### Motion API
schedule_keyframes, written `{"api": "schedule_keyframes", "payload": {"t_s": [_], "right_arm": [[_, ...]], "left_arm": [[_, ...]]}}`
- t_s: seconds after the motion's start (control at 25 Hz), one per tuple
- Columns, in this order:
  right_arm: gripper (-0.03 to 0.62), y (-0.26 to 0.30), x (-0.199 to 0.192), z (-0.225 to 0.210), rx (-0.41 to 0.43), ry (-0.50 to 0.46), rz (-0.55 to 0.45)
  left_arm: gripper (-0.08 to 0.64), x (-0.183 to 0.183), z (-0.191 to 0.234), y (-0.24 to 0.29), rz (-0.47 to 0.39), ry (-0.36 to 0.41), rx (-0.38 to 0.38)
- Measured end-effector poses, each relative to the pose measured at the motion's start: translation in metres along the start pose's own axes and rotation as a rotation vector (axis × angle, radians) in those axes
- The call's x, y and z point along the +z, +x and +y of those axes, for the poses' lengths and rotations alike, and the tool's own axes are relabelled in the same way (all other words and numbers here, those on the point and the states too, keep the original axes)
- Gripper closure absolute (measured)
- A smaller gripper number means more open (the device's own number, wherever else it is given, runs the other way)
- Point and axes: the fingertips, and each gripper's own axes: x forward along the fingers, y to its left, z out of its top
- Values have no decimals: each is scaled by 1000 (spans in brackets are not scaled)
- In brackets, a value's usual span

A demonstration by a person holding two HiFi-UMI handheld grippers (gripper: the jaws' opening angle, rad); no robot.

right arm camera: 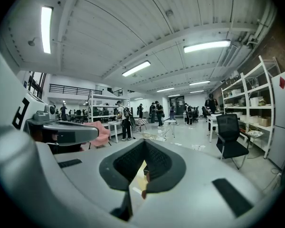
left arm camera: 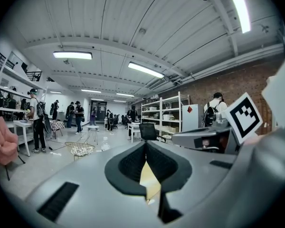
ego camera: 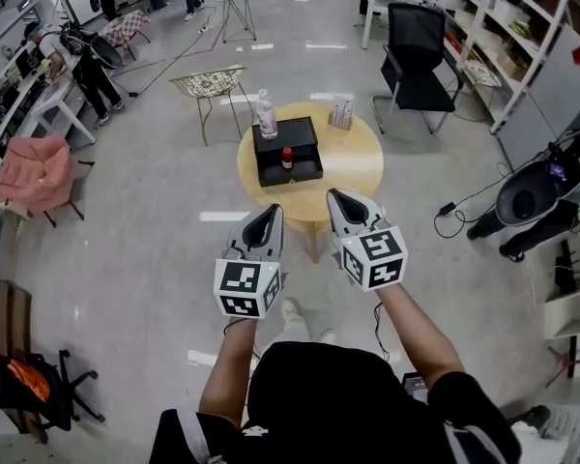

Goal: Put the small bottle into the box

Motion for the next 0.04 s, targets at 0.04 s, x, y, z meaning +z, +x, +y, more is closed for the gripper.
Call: {"api": "schedule_keyframes", "payload": {"t_s": [0.04], "right_arm": [[589,-4,-1,1,1,1,-2]], "left_arm": [[548,-1,-3,-3,0,0,1]]}}
